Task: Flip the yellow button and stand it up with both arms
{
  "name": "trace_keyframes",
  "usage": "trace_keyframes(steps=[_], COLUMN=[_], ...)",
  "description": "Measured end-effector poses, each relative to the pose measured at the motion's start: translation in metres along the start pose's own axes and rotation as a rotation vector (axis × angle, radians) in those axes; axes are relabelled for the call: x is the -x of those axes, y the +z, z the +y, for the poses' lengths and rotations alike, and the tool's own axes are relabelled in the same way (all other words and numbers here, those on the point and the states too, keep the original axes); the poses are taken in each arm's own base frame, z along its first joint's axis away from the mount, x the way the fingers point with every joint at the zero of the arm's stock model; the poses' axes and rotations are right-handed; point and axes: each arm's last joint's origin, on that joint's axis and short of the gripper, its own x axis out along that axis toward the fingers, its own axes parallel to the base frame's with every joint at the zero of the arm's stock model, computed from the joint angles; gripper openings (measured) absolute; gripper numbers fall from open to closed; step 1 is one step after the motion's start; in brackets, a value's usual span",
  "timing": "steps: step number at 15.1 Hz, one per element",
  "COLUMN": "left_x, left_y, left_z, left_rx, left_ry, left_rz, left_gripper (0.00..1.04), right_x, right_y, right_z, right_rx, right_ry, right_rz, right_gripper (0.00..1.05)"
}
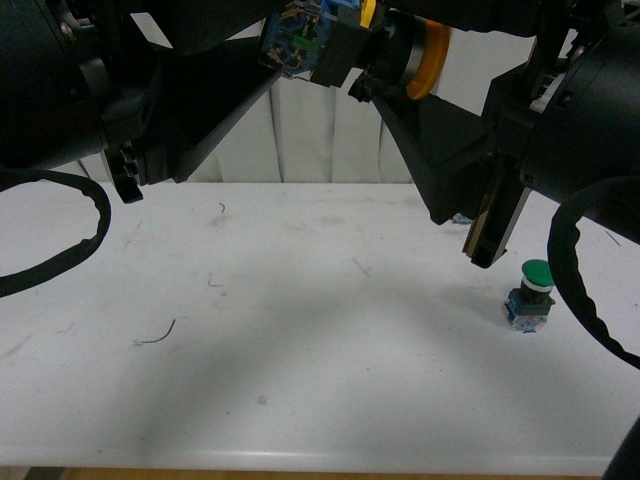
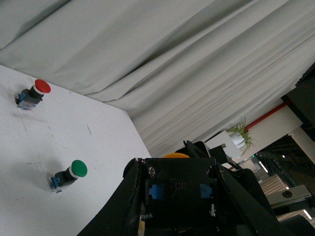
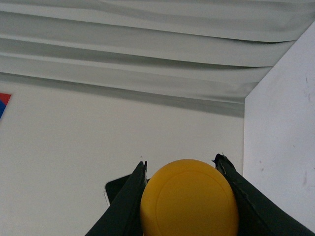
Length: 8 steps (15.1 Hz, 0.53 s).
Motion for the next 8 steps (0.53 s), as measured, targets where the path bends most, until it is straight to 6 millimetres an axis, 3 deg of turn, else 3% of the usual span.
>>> trace_keyframes(steps=[5,6,8], left_x=[0.0006,0.0011,0.0016], left_y=[0.0009,0.0015,0.0018], left_z=[0.0009,0.0014,0.0012], left_rx=[0.021,0.019,0.02], left_ry=[0.002,0.005,0.012], left_rz=[0.0,-0.001,0.001], left_gripper=[0.35,0.49,0.56], right_x=[0.0004,0.0003,0.0006], right_y=[0.0021,0.0022,0.0034], right_z=[-0.0004,-0.0013,-0.0031], right_rx=[-0.006,-0.003,-0.001], right_ry=[0.001,-0.001,-0.01], right_rz=[-0.009,-0.007,-0.011], right_gripper=[0.36,0.36,0.36])
